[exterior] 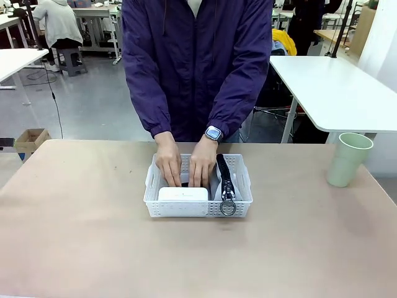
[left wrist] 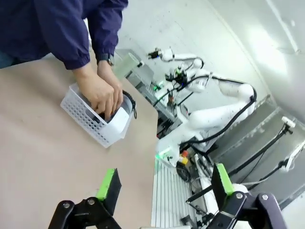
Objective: Efficiently arrange items inside the basket to fit them all.
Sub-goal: Pick up the Stapler and place it inside the Organizing basket, then pick up the Reusable plastic cup and place it inside the Organizing basket.
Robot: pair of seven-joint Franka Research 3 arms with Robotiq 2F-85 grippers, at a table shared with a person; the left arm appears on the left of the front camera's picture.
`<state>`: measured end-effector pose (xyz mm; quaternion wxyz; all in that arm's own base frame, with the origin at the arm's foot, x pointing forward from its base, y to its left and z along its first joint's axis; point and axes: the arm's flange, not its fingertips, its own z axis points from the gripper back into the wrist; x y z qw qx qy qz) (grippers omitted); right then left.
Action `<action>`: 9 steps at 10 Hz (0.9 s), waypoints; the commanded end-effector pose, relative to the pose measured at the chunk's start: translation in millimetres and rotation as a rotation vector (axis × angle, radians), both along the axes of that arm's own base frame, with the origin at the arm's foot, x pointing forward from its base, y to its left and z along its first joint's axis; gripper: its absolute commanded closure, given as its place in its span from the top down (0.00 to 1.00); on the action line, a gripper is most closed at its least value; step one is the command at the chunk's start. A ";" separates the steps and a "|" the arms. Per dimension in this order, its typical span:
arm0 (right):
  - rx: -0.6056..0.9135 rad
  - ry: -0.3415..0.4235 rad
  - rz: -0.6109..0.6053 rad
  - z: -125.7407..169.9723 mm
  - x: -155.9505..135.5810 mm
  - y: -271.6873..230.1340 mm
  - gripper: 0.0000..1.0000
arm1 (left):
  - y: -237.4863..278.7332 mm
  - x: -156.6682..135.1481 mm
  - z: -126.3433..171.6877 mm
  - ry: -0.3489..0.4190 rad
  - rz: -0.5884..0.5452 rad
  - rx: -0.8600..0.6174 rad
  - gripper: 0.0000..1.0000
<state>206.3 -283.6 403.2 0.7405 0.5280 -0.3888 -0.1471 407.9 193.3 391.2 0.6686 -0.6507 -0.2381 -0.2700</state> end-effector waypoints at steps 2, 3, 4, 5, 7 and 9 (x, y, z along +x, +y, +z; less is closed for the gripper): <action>-0.008 -0.036 -0.009 1.8 2.0 -0.1 1.00 | -13.1 -0.6 8.0 -0.085 -0.062 0.074 1.00; -0.008 -0.036 -0.009 1.8 2.0 -0.1 1.00 | -13.1 -0.6 8.0 -0.085 -0.062 0.074 1.00; -0.008 -0.036 -0.009 1.8 2.0 -0.1 1.00 | -13.1 -0.6 8.0 -0.085 -0.062 0.074 1.00; -0.008 -0.036 -0.009 1.8 2.0 -0.1 1.00 | -13.1 -0.6 8.0 -0.085 -0.062 0.074 1.00; -0.008 -0.036 -0.009 1.8 2.0 -0.1 1.00 | -13.1 -0.6 8.0 -0.085 -0.062 0.074 1.00; -0.008 -0.036 -0.009 1.8 2.0 -0.1 1.00 | -13.1 -0.6 8.0 -0.085 -0.062 0.074 1.00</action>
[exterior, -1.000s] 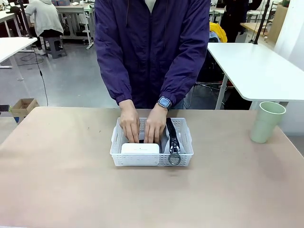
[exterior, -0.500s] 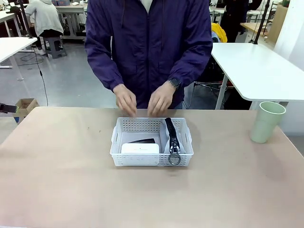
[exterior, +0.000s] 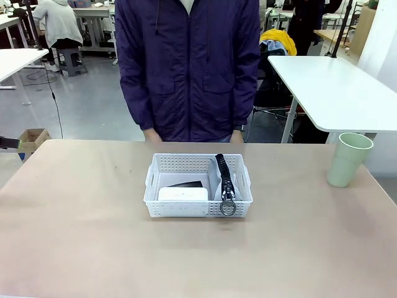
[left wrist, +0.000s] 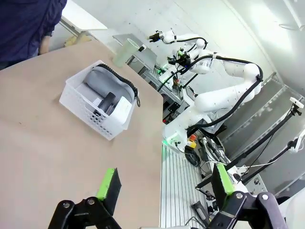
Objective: Efficiently arrange items inside the basket to fit them all.
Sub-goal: Pick up the Reusable plastic cup and place it inside the Organizing basket.
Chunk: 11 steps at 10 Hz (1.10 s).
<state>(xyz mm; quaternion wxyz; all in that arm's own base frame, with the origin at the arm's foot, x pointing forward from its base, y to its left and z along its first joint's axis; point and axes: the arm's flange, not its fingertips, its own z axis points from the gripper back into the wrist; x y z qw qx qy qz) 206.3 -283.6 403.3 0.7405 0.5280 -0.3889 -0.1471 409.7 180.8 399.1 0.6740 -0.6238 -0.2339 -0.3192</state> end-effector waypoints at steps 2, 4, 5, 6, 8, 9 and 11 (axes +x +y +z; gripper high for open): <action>-0.008 -0.036 -0.009 1.7 2.0 -0.1 1.00 | -0.6 -2.4 0.2 -0.015 -0.007 0.005 1.00; -0.008 -0.036 -0.009 1.7 2.0 -0.1 1.00 | -0.6 -2.4 0.2 -0.015 -0.007 0.005 1.00; -0.008 -0.036 -0.009 1.7 2.0 -0.1 1.00 | -0.6 -2.4 0.2 -0.015 -0.007 0.005 1.00; -0.008 -0.036 -0.009 1.7 2.0 -0.1 1.00 | -0.6 -2.4 0.2 -0.015 -0.007 0.005 1.00; -0.073 -0.021 0.022 2.6 9.0 0.1 1.00 | -0.6 -2.4 0.2 -0.015 -0.007 0.005 1.00; -0.204 -0.097 0.035 8.6 21.5 1.7 1.00 | -0.6 -2.4 0.2 -0.015 -0.007 0.005 1.00; -0.493 -0.323 0.106 17.5 43.3 7.2 1.00 | -0.6 -2.4 0.2 -0.015 -0.007 0.005 1.00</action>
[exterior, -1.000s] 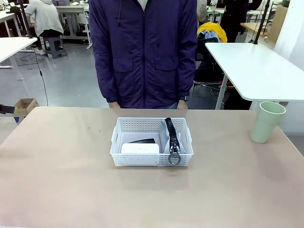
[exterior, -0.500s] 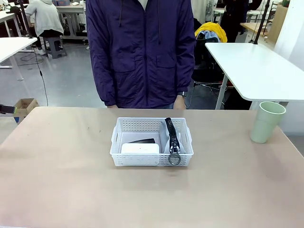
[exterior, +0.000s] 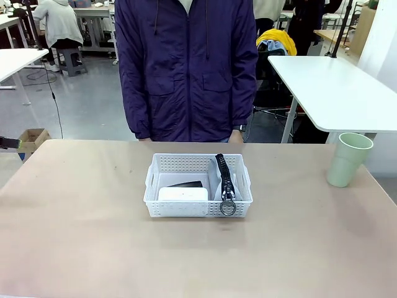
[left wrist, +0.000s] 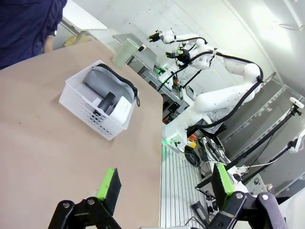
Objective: Efficiently arrange items inside the basket to fit them all.
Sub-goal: Pick up the Reusable plastic cup and place it inside the Organizing basket.
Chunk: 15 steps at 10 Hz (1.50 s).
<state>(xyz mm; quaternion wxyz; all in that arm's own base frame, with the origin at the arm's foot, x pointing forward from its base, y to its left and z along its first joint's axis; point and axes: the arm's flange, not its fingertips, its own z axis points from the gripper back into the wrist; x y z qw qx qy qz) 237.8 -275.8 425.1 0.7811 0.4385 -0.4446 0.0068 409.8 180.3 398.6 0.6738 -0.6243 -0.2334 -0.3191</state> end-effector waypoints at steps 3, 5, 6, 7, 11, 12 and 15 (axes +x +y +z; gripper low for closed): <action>-0.406 -0.260 0.294 -27.0 46.1 21.3 1.00 | -0.1 -2.5 0.7 -0.016 -0.006 0.005 1.00; -0.434 -0.224 0.380 -61.3 81.4 40.0 1.00 | -0.1 -2.5 0.7 -0.016 -0.006 0.005 1.00; -0.429 -0.244 0.363 -74.2 95.4 50.4 1.00 | -0.1 -2.5 0.7 -0.016 -0.006 0.005 1.00; -0.425 -0.141 0.205 -81.1 106.2 53.1 1.00 | -0.1 -2.5 0.7 -0.016 -0.006 0.005 1.00; -0.544 -0.166 0.395 -86.3 83.7 67.7 1.00 | -0.1 -2.5 0.7 -0.016 -0.006 0.005 1.00; -0.571 -0.142 0.375 -97.5 99.6 63.8 1.00 | -0.1 -2.5 0.7 -0.016 -0.006 0.005 1.00; -0.638 -0.202 0.358 -122.7 135.0 56.1 1.00 | -0.1 -2.5 0.7 -0.016 -0.006 0.005 1.00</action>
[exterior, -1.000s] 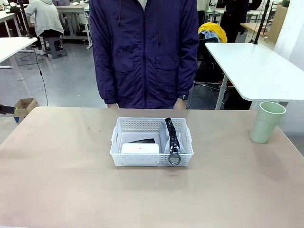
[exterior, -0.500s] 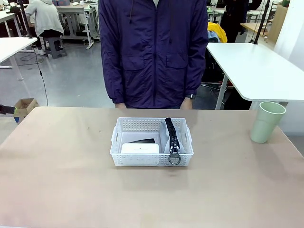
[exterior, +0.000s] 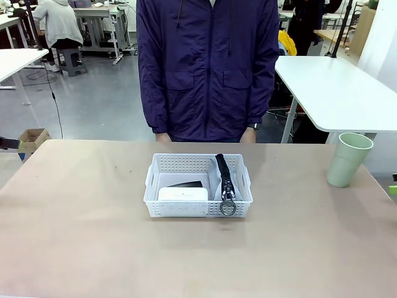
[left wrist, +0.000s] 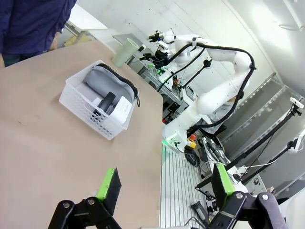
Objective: Efficiently arrange items inside the basket to fit them all.
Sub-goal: Pick up the Reusable plastic cup and place it inside the Organizing basket.
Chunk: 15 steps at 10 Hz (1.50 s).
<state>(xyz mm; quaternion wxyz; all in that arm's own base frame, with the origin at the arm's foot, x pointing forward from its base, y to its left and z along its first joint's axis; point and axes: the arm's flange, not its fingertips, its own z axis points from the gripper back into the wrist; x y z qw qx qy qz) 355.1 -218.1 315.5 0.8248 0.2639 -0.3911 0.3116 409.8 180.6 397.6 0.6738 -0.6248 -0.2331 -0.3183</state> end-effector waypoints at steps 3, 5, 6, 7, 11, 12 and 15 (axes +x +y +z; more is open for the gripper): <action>-0.071 -0.035 0.070 -46.8 52.5 0.3 1.00 | -0.4 -2.5 1.7 -0.017 -0.006 0.006 1.00; -0.041 -0.067 0.098 -70.0 74.9 -2.2 1.00 | -0.4 -2.5 1.7 -0.017 -0.006 0.006 1.00; -0.047 -0.074 0.114 -80.8 85.4 -1.1 1.00 | -0.4 -2.5 1.7 -0.017 -0.006 0.006 1.00; -0.033 -0.100 0.131 -90.6 94.8 0.8 1.00 | -0.4 -2.5 1.7 -0.017 -0.006 0.006 1.00; -0.028 -0.218 0.131 -112.0 106.8 11.4 1.00 | -0.4 -2.5 1.7 -0.017 -0.006 0.006 1.00; -0.025 -0.241 0.136 -116.7 109.9 15.8 1.00 | -0.4 -2.5 1.7 -0.017 -0.006 0.006 1.00; 0.009 -0.343 0.134 -117.6 110.3 28.0 1.00 | -0.4 -2.5 1.7 -0.017 -0.006 0.006 1.00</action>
